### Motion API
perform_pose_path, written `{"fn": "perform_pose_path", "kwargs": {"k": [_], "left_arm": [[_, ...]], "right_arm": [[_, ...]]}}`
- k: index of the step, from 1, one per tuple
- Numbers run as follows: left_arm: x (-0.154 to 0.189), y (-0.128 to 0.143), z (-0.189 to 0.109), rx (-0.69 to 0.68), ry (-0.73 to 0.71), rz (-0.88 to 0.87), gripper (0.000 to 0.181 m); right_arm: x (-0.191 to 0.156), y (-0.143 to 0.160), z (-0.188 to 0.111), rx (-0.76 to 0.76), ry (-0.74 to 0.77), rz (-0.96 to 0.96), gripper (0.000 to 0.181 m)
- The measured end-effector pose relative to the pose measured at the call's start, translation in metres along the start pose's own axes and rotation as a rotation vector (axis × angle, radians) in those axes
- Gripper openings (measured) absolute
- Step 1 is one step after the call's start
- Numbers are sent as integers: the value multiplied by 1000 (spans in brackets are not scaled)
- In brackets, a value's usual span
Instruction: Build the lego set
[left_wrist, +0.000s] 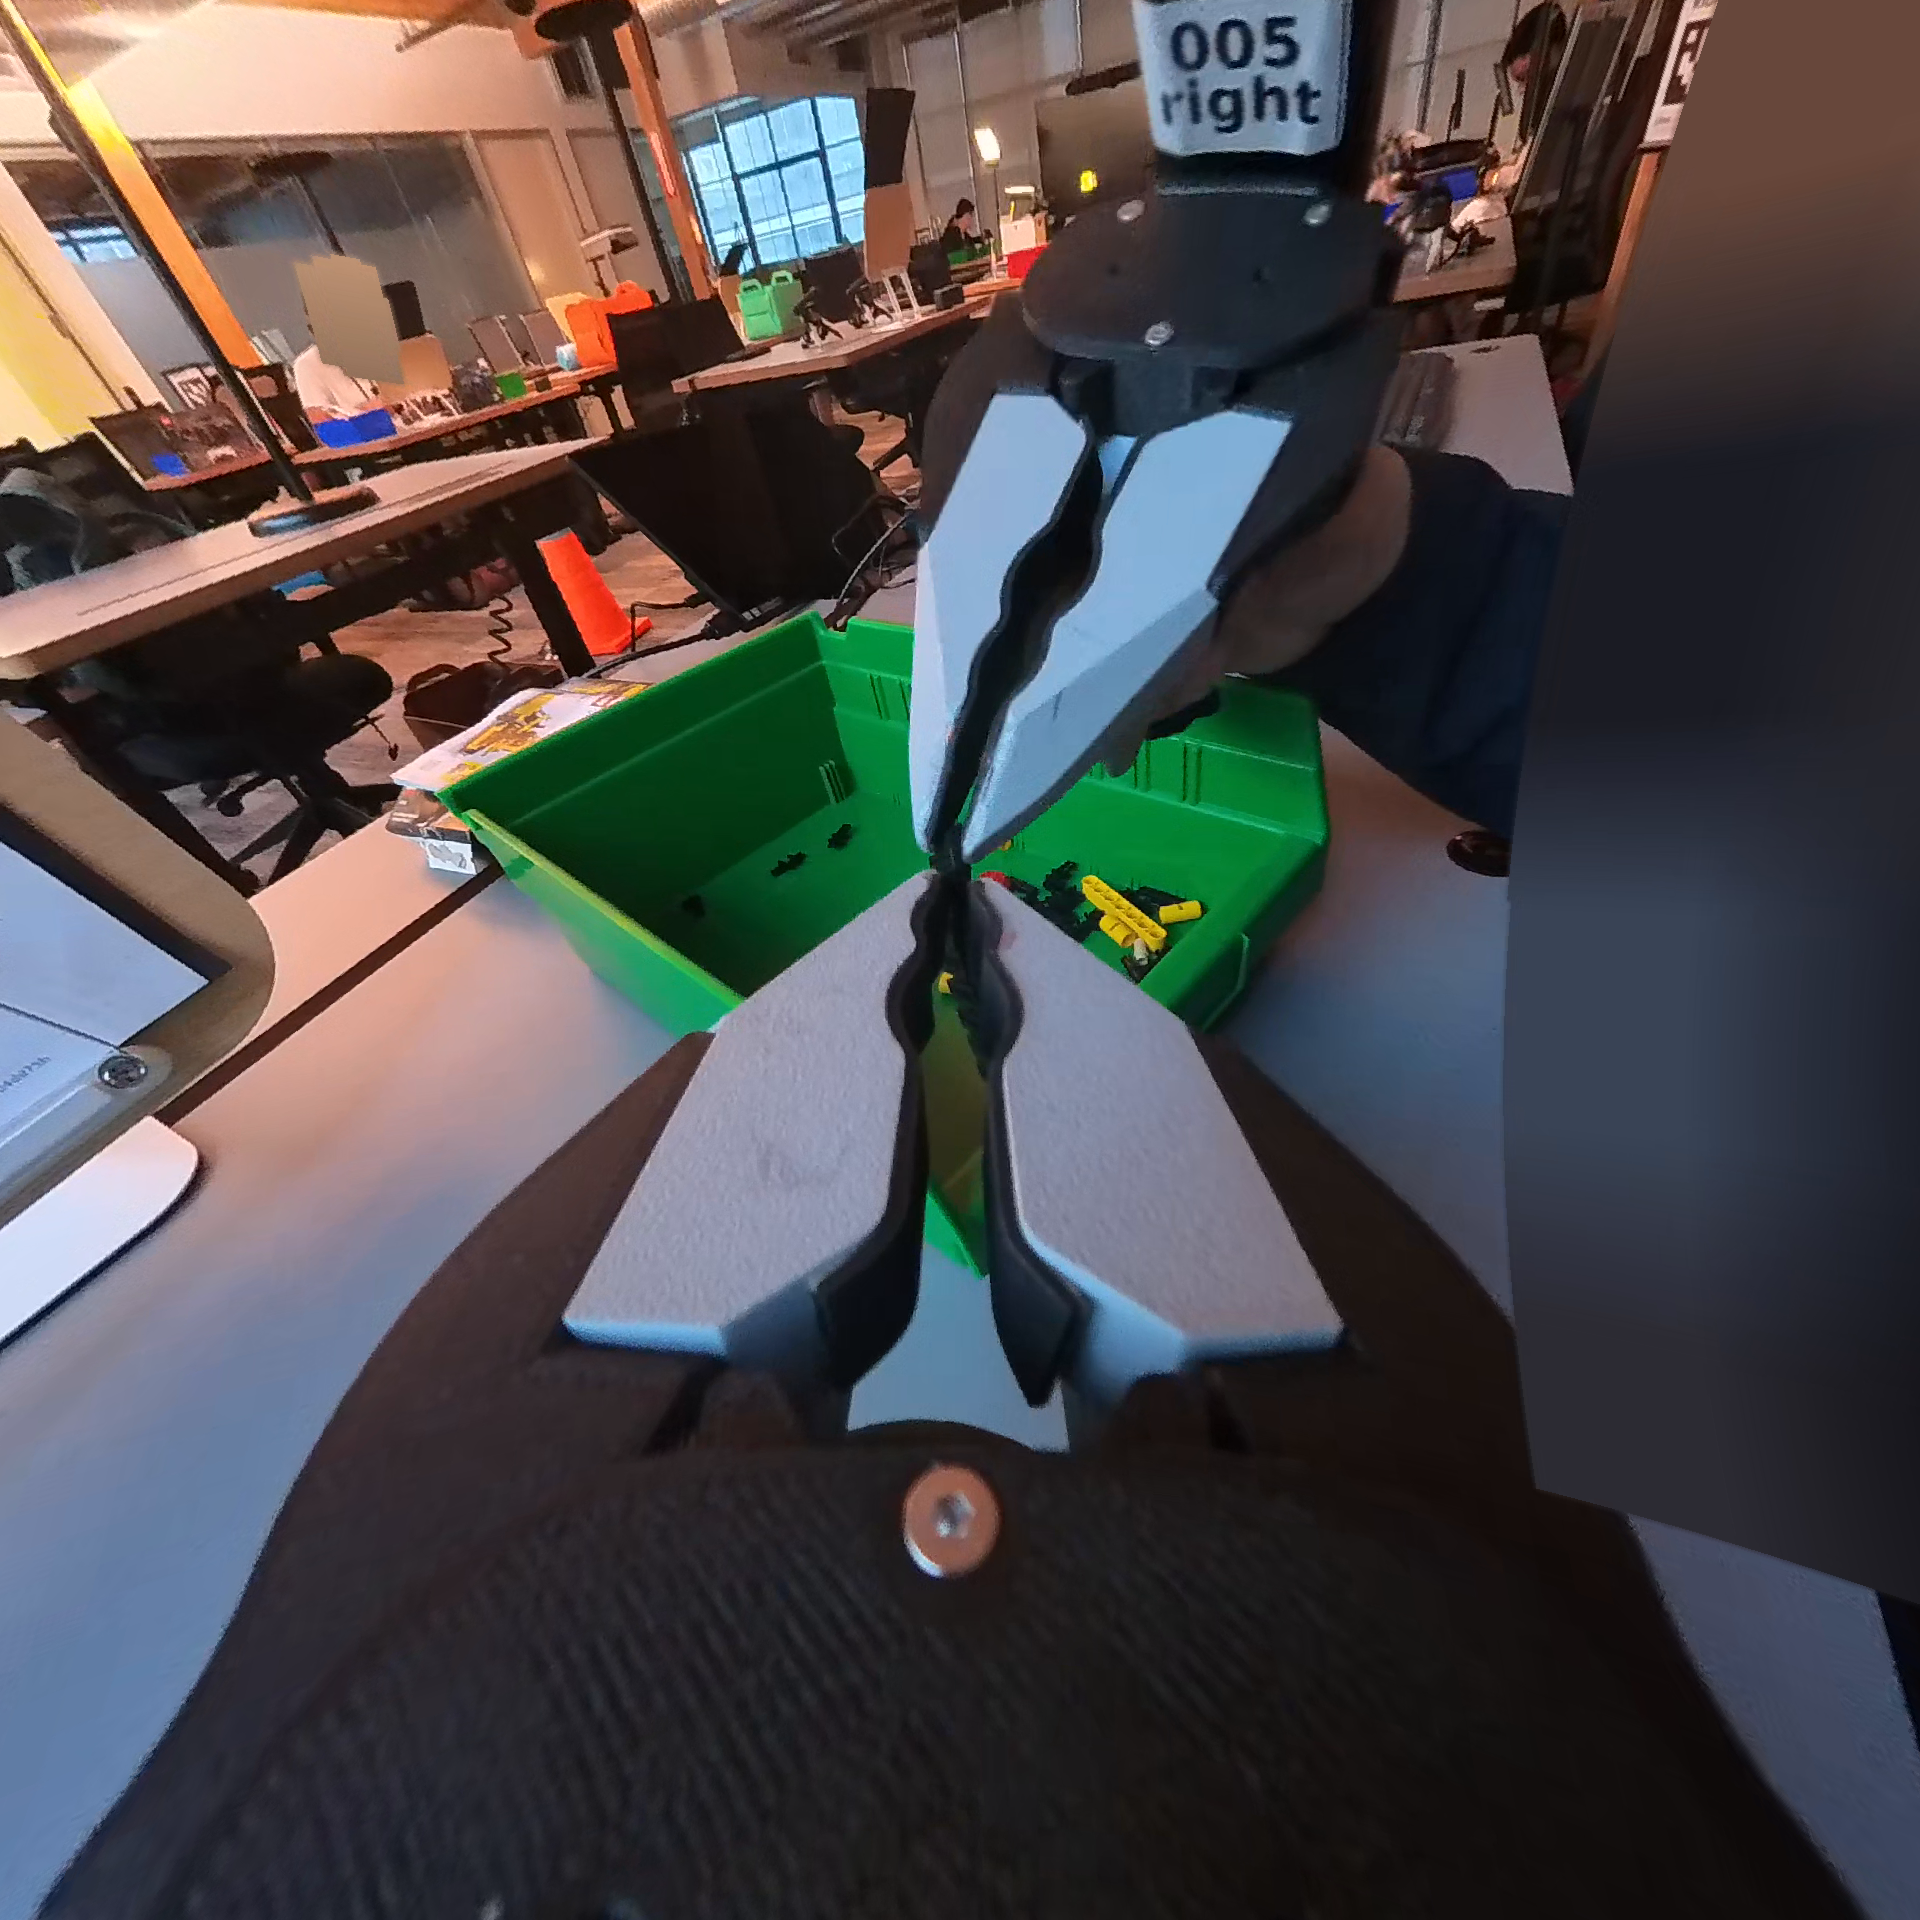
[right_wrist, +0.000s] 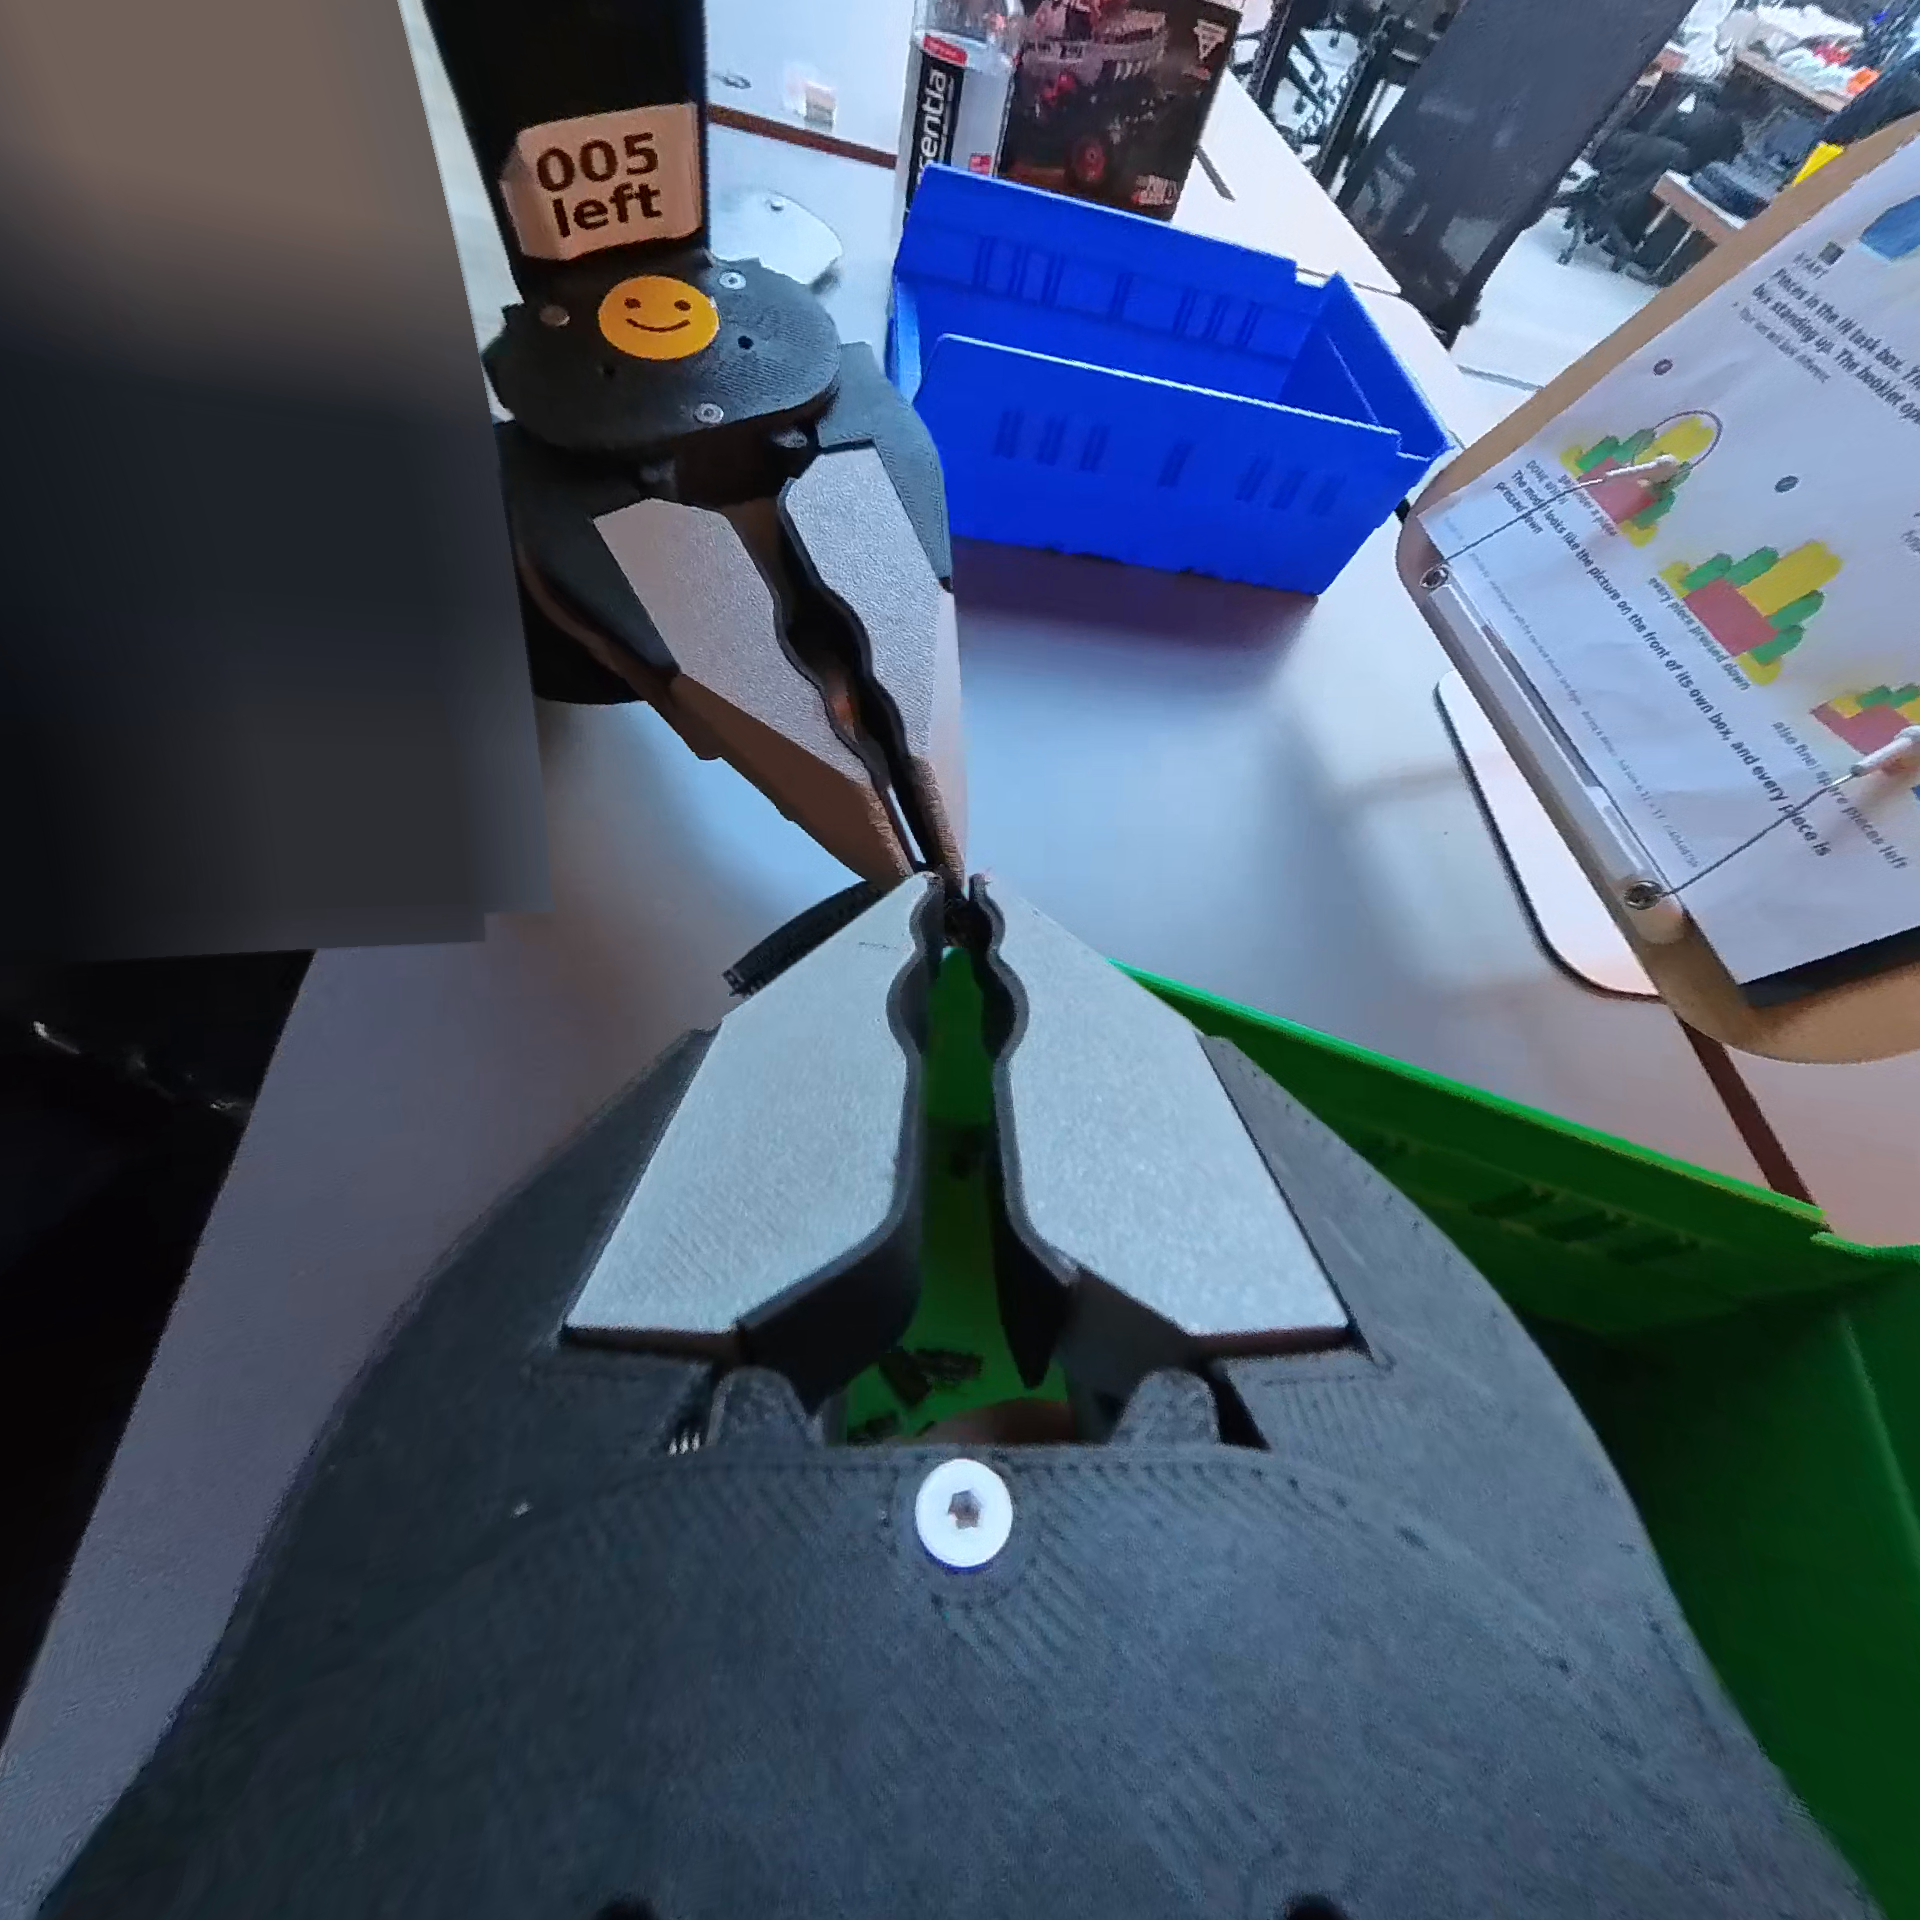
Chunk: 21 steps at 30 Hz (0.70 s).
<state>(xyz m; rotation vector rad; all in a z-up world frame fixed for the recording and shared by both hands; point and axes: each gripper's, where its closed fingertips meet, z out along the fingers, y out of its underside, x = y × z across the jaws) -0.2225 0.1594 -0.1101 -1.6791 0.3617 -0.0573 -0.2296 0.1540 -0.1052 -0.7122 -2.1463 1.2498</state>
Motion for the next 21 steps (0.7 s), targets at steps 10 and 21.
{"fn": "perform_pose_path", "kwargs": {"k": [10,21], "left_arm": [[6,5,2,-29,15,72,0],[-3,2,-2,-13,-64,128,0]], "right_arm": [[-7,6,0,-35,-14,-81,1],[52,-1,-10,43,251,214,0]]}}
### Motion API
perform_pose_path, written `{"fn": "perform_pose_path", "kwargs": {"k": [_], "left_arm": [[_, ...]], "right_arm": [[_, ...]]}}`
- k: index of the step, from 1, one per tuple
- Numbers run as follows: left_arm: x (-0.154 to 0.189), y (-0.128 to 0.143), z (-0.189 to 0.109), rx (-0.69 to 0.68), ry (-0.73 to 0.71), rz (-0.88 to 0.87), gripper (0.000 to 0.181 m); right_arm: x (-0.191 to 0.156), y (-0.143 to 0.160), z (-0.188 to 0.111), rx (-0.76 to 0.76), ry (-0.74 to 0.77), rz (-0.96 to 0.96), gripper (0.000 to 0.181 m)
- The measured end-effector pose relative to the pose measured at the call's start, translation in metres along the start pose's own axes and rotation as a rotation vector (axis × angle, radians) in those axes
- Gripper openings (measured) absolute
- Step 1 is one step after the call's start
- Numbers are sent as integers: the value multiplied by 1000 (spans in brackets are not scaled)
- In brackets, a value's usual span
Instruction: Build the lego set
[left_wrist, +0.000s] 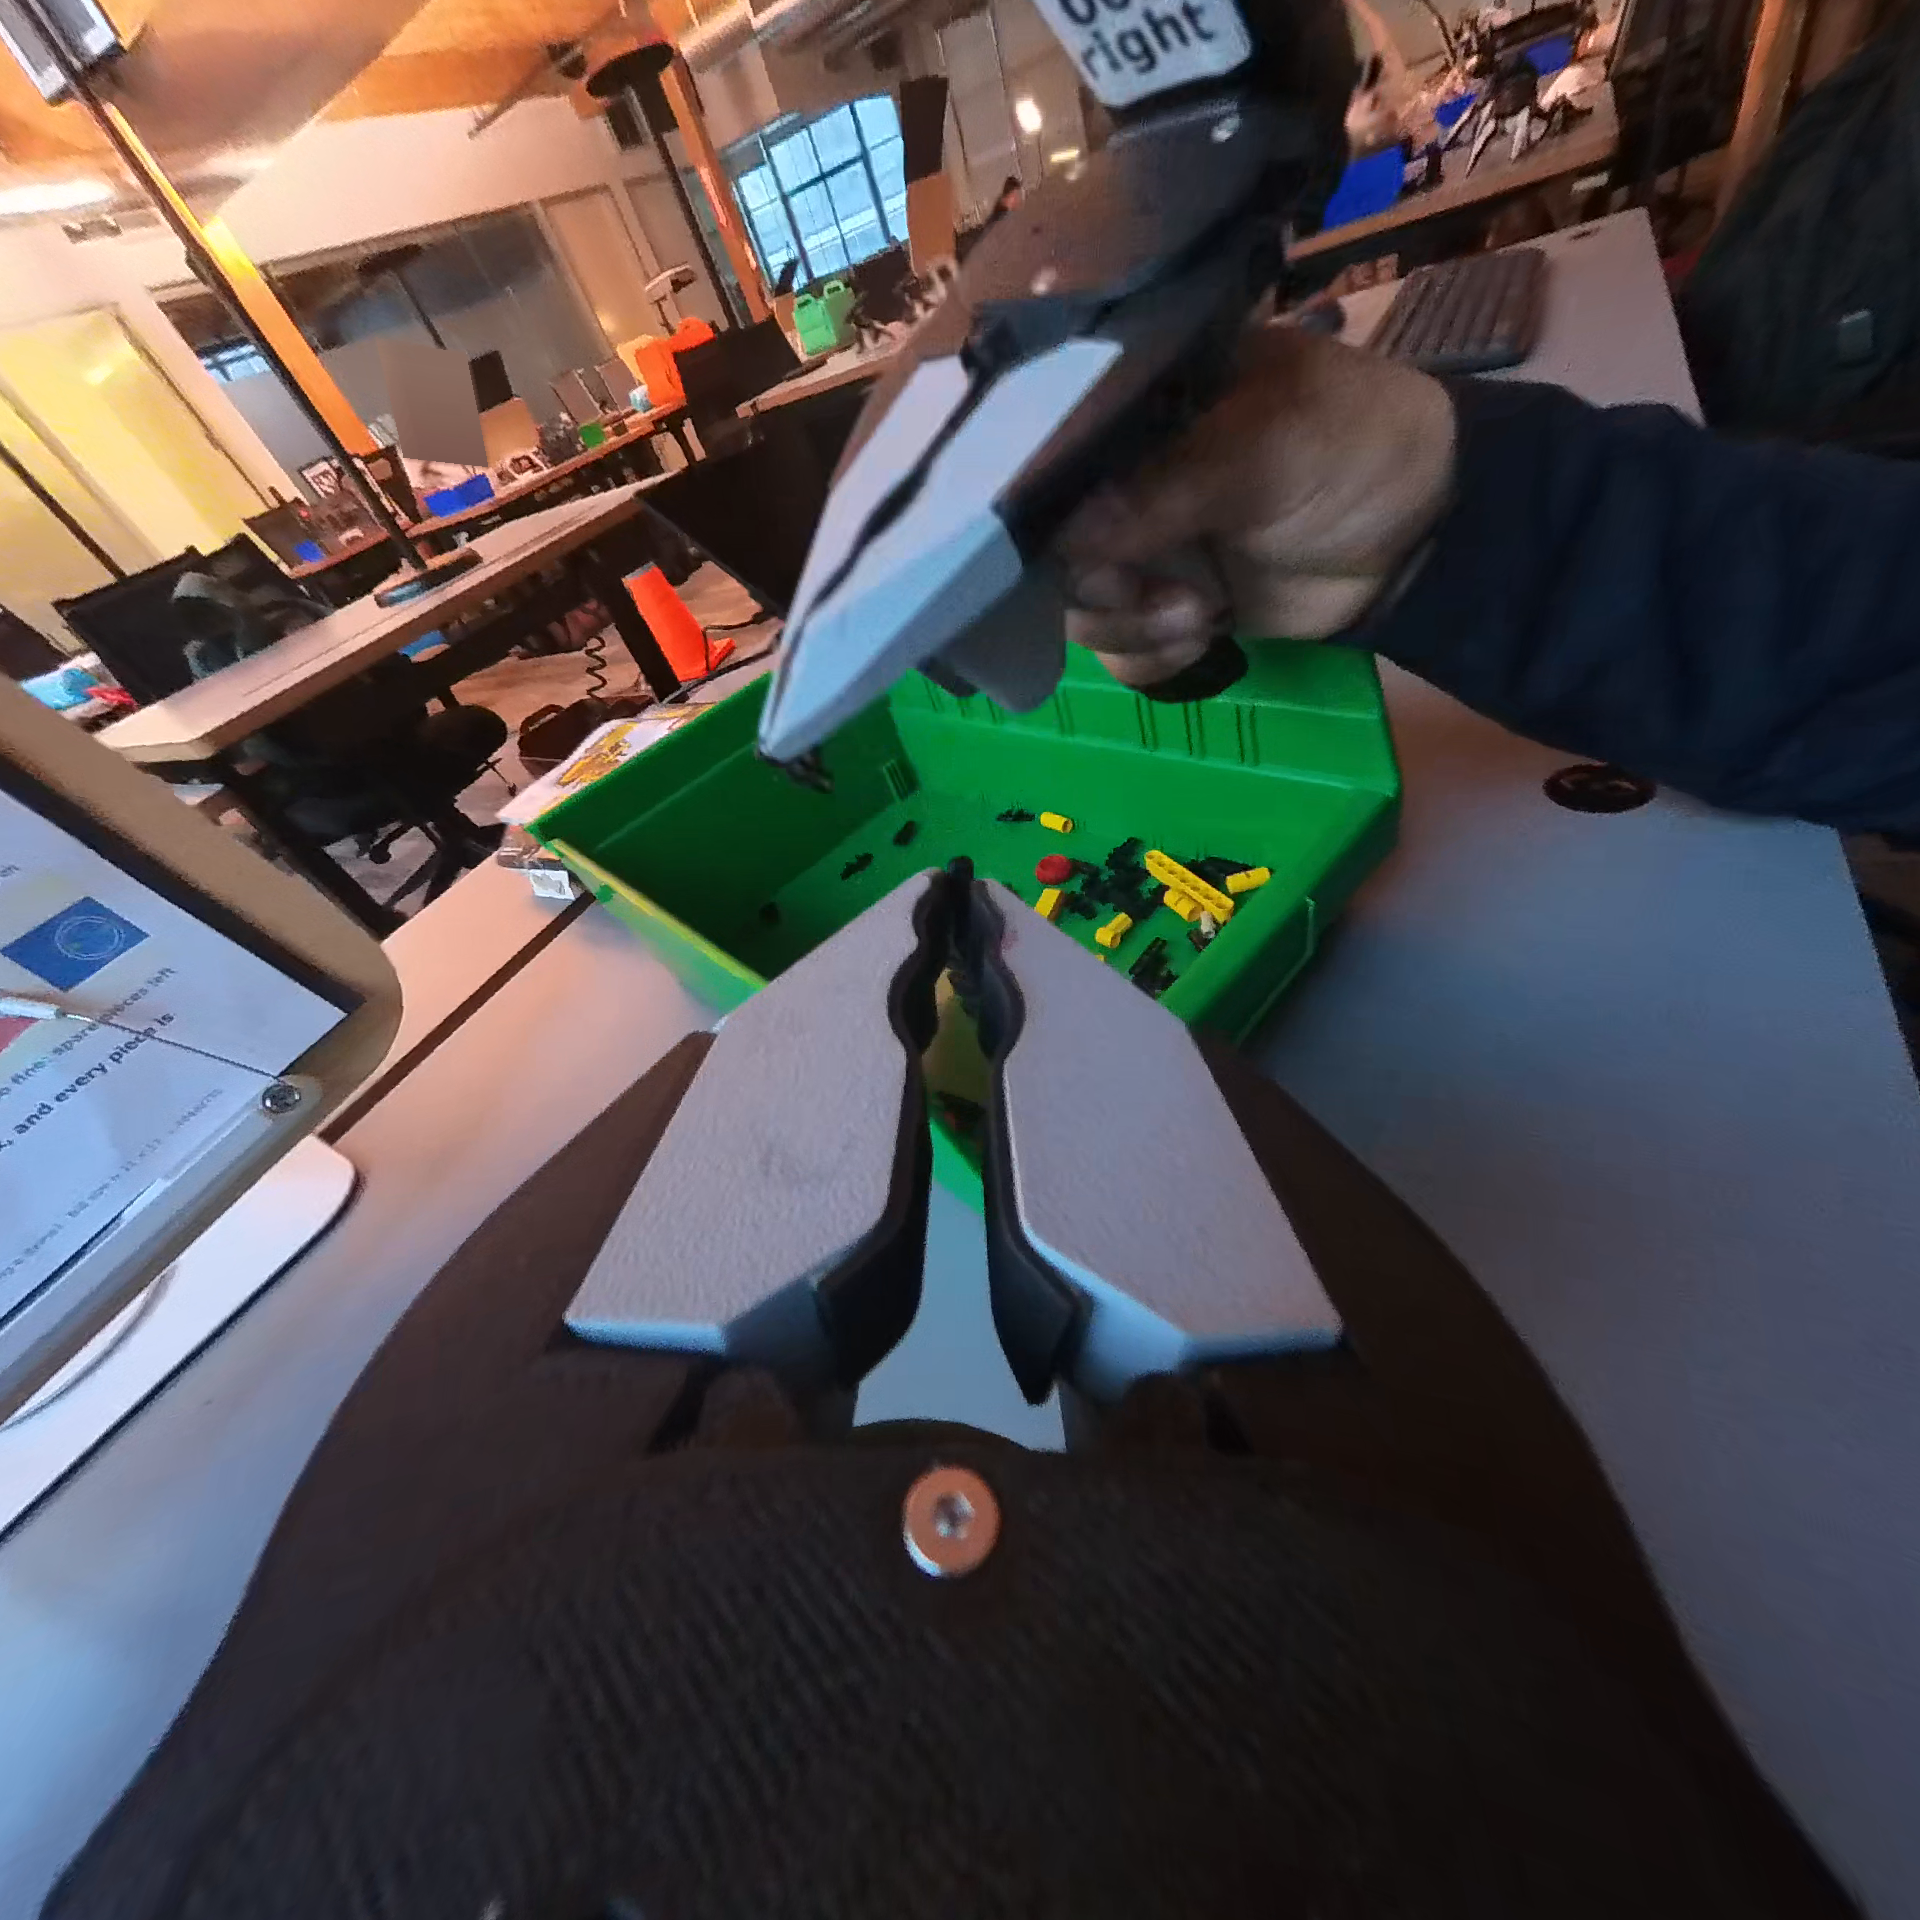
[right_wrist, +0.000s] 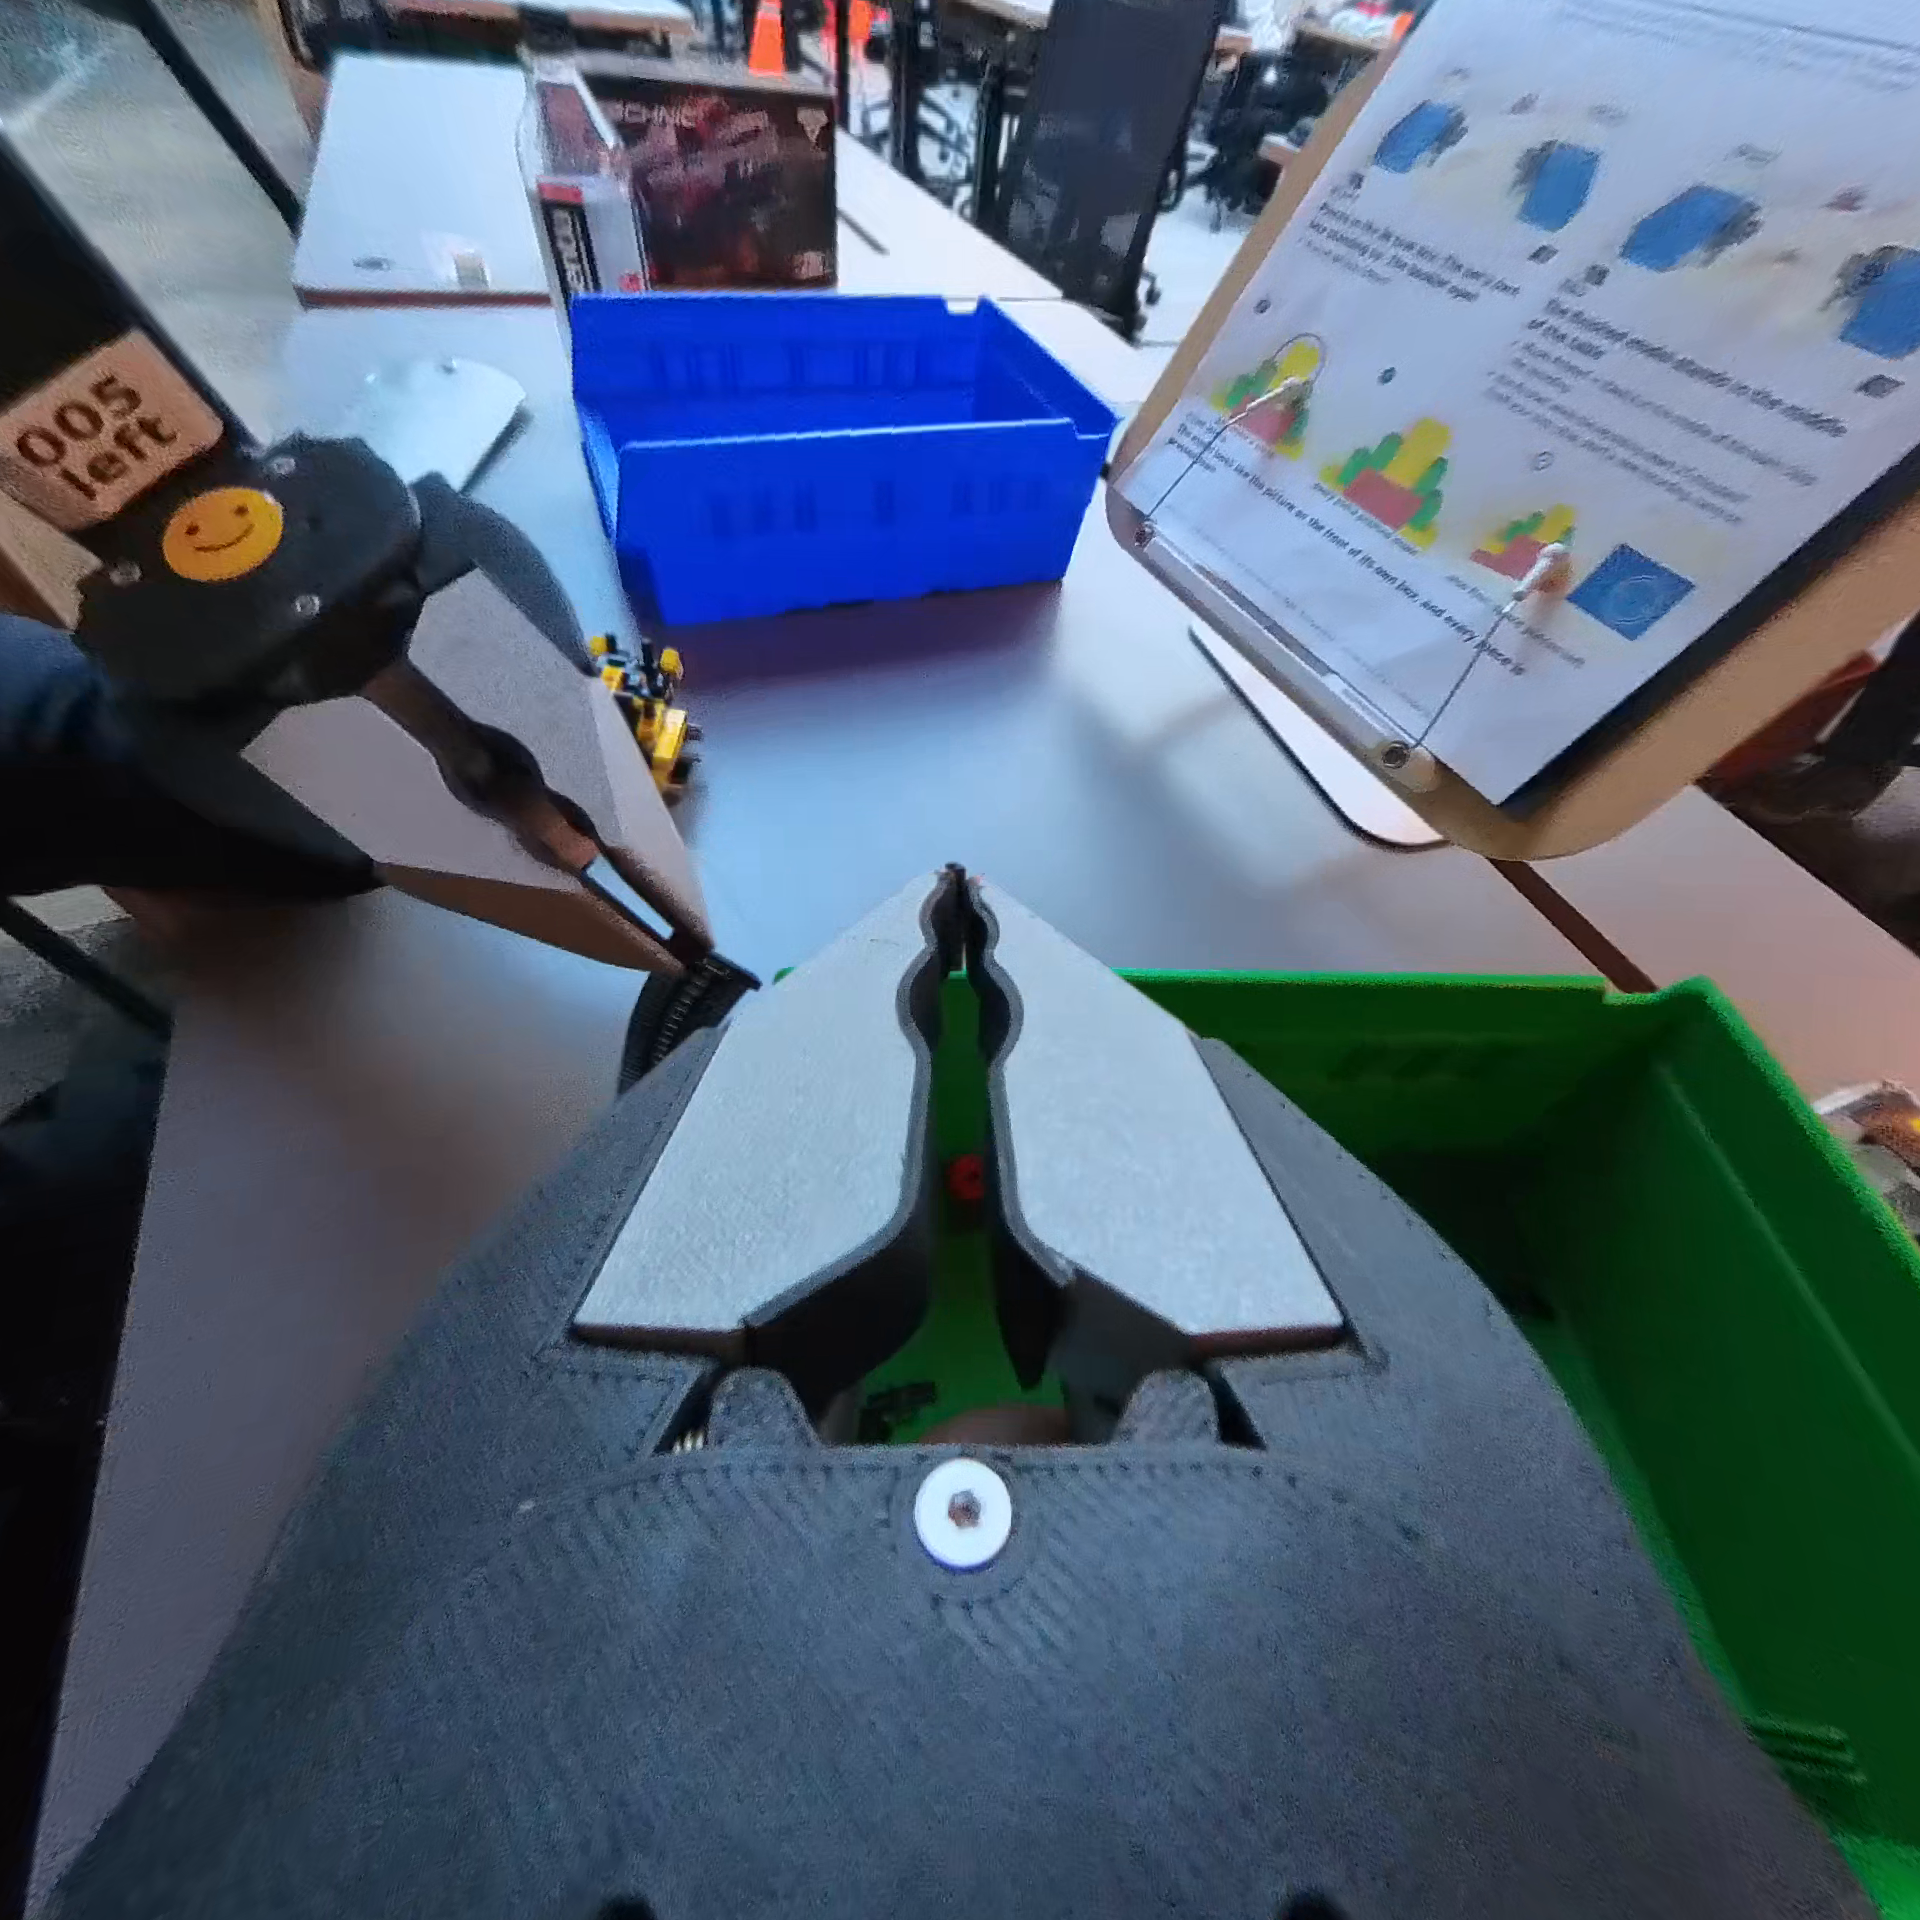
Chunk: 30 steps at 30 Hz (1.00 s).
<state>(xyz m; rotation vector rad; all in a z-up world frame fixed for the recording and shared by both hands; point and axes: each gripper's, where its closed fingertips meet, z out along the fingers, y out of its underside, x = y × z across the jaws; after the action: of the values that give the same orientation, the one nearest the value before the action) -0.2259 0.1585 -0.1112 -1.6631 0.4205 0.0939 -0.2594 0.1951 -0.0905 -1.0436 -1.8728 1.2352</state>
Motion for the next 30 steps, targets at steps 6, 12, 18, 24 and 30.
{"fn": "perform_pose_path", "kwargs": {"k": [6,12,18,24,30], "left_arm": [[-6,3,3,4,-14,-46,0],[-8,3,4,14,-12,-69,0],[-4,1,4,32,16,-90,0],[2,-13,-3,117,112,-181,0],[2,-10,-2,96,129,-218,0]], "right_arm": [[39,48,-16,-269,151,3,27],[25,52,-15,-262,16,127,37],[-18,19,-11,-98,-188,67,33],[-54,22,1,-117,-240,-192,11],[-51,20,1,-104,-217,-222,4]]}}
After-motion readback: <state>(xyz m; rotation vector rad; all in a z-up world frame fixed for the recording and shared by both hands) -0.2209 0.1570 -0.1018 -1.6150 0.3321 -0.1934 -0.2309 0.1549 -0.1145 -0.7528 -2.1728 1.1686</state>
